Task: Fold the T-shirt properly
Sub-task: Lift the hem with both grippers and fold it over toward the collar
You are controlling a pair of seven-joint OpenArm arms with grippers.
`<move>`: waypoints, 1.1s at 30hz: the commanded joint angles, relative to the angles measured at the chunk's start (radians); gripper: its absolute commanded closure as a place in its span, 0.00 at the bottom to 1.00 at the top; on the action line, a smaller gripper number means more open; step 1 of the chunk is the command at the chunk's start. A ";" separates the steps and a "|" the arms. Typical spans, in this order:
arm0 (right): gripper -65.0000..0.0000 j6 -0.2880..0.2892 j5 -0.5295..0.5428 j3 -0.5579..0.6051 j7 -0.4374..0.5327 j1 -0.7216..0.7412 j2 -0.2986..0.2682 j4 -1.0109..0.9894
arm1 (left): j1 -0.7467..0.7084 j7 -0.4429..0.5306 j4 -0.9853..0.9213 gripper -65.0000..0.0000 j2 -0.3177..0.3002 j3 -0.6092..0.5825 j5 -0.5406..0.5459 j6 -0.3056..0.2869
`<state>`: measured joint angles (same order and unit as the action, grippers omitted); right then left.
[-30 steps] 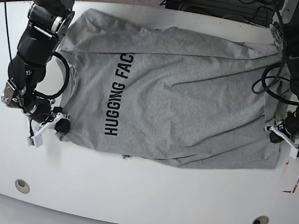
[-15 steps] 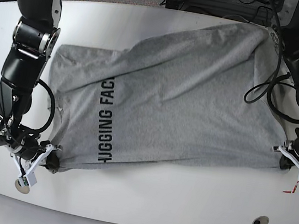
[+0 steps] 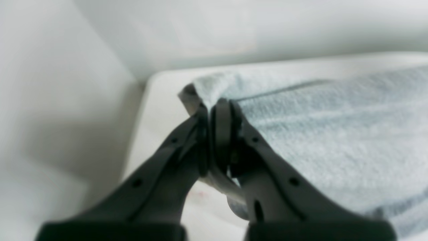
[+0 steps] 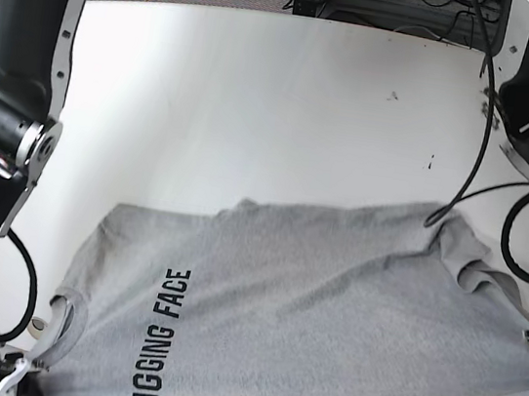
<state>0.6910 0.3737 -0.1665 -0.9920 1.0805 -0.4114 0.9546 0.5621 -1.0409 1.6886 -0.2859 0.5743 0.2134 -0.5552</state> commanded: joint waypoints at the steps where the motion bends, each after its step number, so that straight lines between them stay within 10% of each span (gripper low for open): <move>1: 1.00 0.002 0.014 0.000 -0.006 0.171 -0.030 0.022 | 0.160 -0.022 0.060 1.00 -0.032 0.002 0.001 0.008; 14: 1.00 0.006 0.025 0.143 -0.106 0.225 -0.085 0.025 | 0.375 -0.051 0.080 1.00 -0.123 -0.093 0.002 0.005; 33: 1.00 0.005 0.069 -0.075 -0.144 -0.268 -0.079 0.438 | -0.149 0.049 0.239 1.00 0.003 -0.093 0.004 -0.093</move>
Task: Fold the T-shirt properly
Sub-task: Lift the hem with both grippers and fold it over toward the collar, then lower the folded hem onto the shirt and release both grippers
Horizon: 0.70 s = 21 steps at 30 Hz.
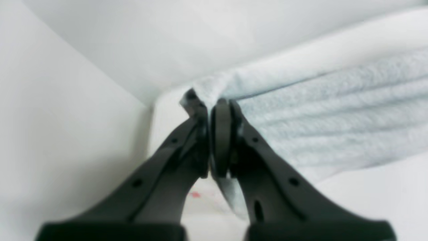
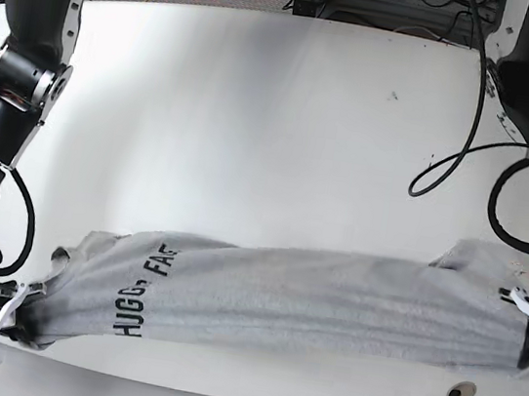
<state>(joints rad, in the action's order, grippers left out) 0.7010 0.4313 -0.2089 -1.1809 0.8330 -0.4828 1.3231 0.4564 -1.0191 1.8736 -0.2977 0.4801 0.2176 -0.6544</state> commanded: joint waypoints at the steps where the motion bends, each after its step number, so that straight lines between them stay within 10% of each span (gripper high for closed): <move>1: 1.00 -0.005 0.011 -0.053 0.039 -0.054 -0.004 0.088 | -0.069 0.027 0.065 1.00 0.021 0.001 -0.001 0.000; 21: 1.00 -0.004 0.051 -0.229 0.011 -0.647 0.040 0.401 | -0.532 0.033 0.128 1.00 0.113 0.127 -0.005 -0.044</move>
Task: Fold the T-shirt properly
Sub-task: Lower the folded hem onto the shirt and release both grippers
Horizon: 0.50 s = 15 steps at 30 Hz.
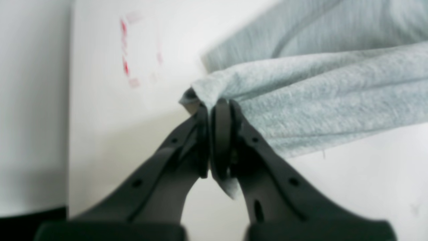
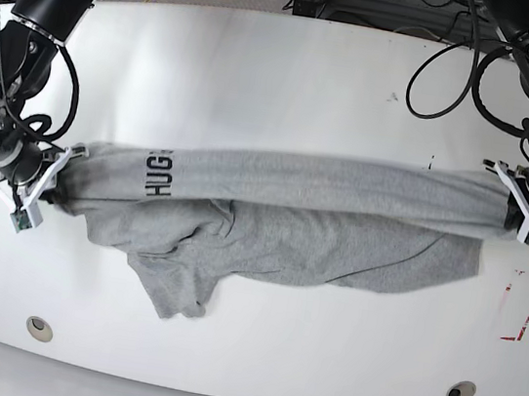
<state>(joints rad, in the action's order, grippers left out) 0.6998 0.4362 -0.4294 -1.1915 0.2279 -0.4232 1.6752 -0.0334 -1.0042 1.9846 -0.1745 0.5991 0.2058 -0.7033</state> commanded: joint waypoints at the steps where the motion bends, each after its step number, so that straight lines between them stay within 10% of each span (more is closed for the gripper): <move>1: 1.00 -0.002 0.066 -0.009 0.022 -0.068 -0.019 0.053 | -0.059 0.018 0.015 1.00 -0.010 0.008 0.005 0.005; 15: 1.00 -0.002 0.105 -0.070 0.011 -0.318 -0.003 0.105 | -0.207 0.018 -0.005 1.00 -0.015 0.066 0.002 0.005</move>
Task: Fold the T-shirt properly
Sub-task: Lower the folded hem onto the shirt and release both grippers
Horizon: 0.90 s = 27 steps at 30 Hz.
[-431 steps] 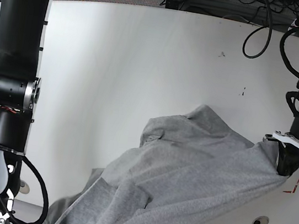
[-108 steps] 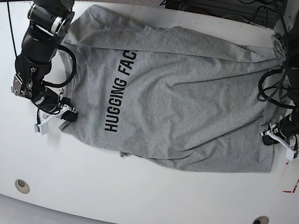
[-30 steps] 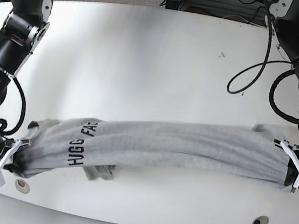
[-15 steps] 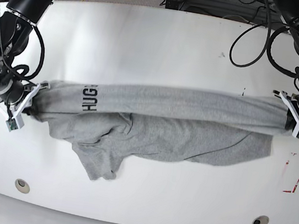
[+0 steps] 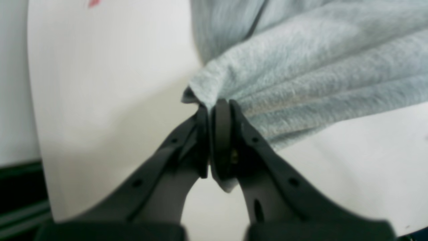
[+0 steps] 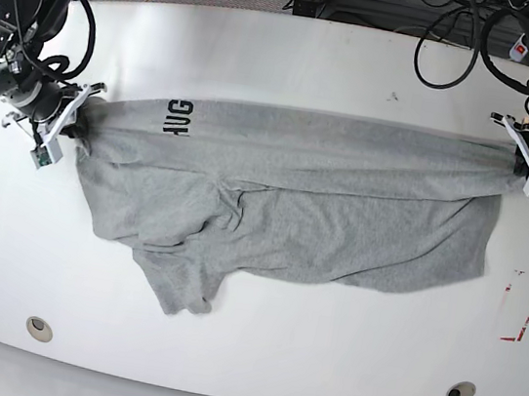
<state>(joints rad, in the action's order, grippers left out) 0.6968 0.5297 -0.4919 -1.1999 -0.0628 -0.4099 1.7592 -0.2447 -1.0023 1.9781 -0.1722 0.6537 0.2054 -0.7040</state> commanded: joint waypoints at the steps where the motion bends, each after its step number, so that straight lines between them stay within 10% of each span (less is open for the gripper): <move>1: 1.00 0.001 0.011 -0.008 0.019 -0.048 -0.014 0.021 | -0.014 0.017 -0.001 1.00 -0.033 0.011 0.002 0.006; 21: 0.99 0.001 0.010 -0.006 0.018 -0.188 -0.019 0.021 | -0.117 0.087 -0.072 1.00 -0.106 0.004 0.007 0.006; 27: 0.58 0.001 0.010 -0.008 0.018 -0.225 -0.016 0.051 | -0.124 0.086 -0.076 0.48 -0.129 0.019 0.006 0.006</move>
<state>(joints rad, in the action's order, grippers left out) 0.6994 0.5385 -0.4896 -1.1877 -0.2737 -0.4080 1.7630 -0.3695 -0.9291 1.8881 -0.2836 0.6479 0.2092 -0.7040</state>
